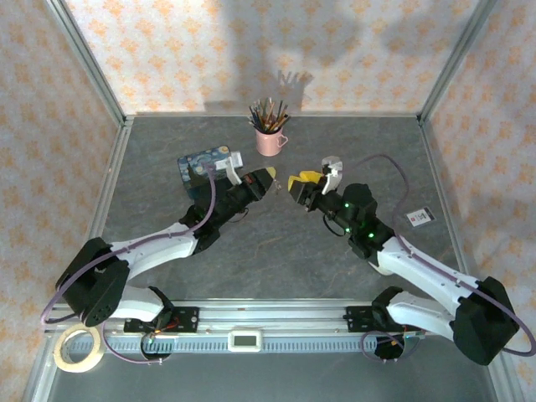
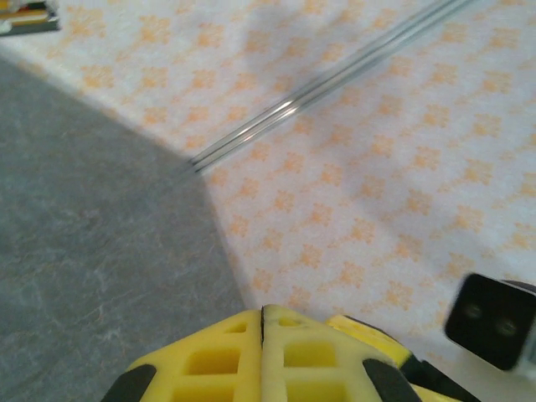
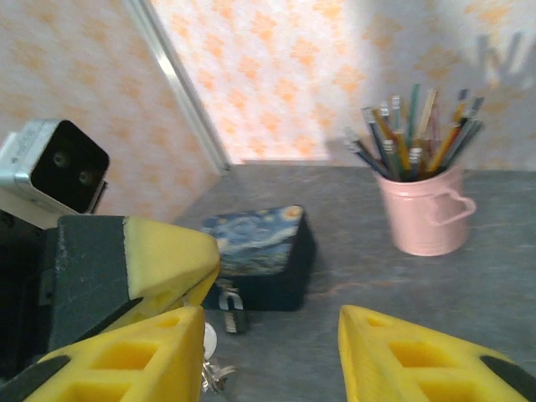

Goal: Unlock the padlock with the key

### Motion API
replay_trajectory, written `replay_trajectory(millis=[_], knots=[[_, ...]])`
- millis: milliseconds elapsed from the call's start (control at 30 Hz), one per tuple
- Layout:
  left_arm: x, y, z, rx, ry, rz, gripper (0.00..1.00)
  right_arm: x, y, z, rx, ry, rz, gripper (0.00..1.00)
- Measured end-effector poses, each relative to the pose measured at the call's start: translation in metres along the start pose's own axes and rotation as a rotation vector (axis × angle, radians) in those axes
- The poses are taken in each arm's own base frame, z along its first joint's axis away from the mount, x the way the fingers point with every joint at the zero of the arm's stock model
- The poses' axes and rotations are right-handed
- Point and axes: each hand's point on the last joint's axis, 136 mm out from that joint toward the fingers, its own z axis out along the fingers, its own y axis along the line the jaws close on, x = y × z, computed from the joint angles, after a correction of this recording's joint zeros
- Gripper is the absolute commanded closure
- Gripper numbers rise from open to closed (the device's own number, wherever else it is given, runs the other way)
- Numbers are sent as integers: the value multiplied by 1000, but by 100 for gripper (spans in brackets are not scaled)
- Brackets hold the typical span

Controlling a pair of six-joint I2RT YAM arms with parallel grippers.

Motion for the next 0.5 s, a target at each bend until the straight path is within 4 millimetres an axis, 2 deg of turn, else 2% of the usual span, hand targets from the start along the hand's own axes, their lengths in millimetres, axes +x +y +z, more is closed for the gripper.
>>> replay_trajectory(millis=[100, 200, 500], knots=[[-1, -7, -7, 51, -14, 38, 100, 0, 4, 1, -81, -5, 91, 53], [3, -9, -11, 78, -9, 54, 100, 8, 8, 2, -156, 15, 165, 54], [1, -34, -16, 200, -7, 80, 100, 19, 38, 6, -385, 79, 287, 60]])
